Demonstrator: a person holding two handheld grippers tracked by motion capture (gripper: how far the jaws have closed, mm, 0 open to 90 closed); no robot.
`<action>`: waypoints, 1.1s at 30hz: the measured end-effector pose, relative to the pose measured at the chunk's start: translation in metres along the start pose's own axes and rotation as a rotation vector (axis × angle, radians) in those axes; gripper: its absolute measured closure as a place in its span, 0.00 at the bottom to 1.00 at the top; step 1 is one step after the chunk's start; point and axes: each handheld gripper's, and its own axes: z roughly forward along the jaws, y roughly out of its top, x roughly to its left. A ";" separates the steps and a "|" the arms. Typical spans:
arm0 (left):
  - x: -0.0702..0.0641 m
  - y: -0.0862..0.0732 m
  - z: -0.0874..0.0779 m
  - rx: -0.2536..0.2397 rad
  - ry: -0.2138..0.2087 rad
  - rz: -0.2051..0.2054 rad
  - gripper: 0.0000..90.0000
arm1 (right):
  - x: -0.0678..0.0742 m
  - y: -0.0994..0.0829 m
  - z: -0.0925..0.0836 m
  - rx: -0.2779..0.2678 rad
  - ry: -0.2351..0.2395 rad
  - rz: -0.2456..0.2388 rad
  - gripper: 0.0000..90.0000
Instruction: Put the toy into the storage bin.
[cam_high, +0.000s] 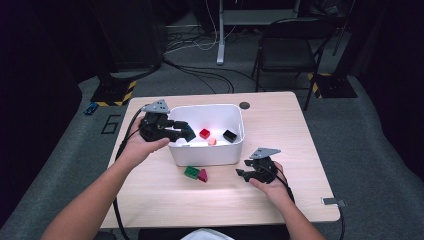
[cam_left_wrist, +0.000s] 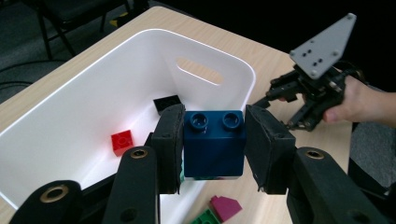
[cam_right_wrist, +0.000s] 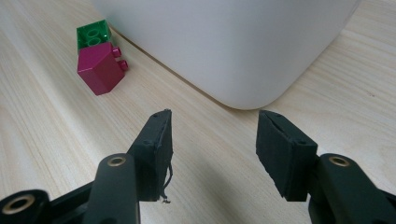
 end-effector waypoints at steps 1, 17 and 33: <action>0.003 0.002 0.002 0.000 0.003 0.000 0.65 | 0.000 0.000 0.000 0.000 0.001 0.000 0.51; 0.031 0.012 0.045 0.011 0.011 -0.010 0.65 | -0.004 -0.001 -0.002 -0.006 0.001 0.002 0.51; 0.046 0.011 0.098 0.059 0.002 0.005 0.65 | -0.005 -0.003 -0.001 -0.001 0.002 0.011 0.51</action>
